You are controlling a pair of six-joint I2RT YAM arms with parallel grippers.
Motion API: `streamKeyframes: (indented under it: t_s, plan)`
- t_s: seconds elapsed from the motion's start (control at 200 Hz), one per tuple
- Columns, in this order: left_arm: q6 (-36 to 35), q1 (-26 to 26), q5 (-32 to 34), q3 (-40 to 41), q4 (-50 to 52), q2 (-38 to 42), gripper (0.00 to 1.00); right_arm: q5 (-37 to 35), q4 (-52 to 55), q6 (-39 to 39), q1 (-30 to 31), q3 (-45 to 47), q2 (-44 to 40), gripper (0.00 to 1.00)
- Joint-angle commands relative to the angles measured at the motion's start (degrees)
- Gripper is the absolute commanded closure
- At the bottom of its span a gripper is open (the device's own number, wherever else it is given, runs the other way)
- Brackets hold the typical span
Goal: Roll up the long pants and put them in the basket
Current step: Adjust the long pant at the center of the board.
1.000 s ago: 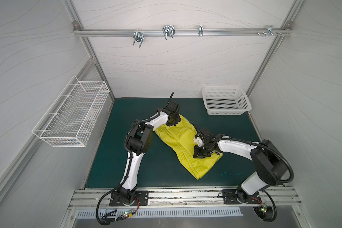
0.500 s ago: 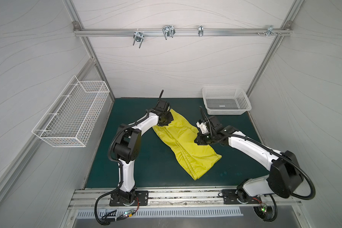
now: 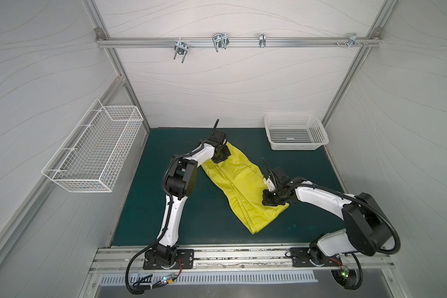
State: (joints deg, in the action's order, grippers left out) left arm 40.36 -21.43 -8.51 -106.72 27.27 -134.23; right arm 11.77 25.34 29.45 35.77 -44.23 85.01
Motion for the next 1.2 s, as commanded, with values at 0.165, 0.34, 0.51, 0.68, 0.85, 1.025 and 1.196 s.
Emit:
streamKeyframes:
  t_s: [0.165,0.34,0.51,0.68,0.85,1.025,1.196]
  plan:
    - [-2.2,-0.2,-6.6,-21.9,4.1,-15.0,1.00,5.1,-6.7,3.4,3.5,-6.1,13.5,1.00]
    - [-4.3,-0.1,-10.4,-25.3,0.3,-16.1,1.00,10.1,-12.1,6.4,5.0,-11.9,21.4,1.00]
    - [-7.5,0.1,-10.0,-20.7,-0.2,-9.2,1.00,3.0,-6.6,2.7,7.3,-16.5,17.3,1.00]
    - [-7.5,1.5,-8.4,-4.3,-5.0,6.4,1.00,-18.6,3.3,-7.8,14.2,-18.1,3.2,1.00]
    - [-5.6,2.5,-11.8,19.0,-15.5,25.8,0.83,-32.2,-0.5,-11.0,20.5,-8.7,-14.0,1.00]
    - [-1.1,1.7,-14.5,43.6,-30.3,46.7,1.00,-51.1,-8.4,-15.9,33.6,4.3,-32.1,1.00]
    - [-4.4,-5.0,-7.5,53.8,-26.4,60.2,1.00,-42.9,-7.4,-12.1,33.7,9.3,-36.2,1.00]
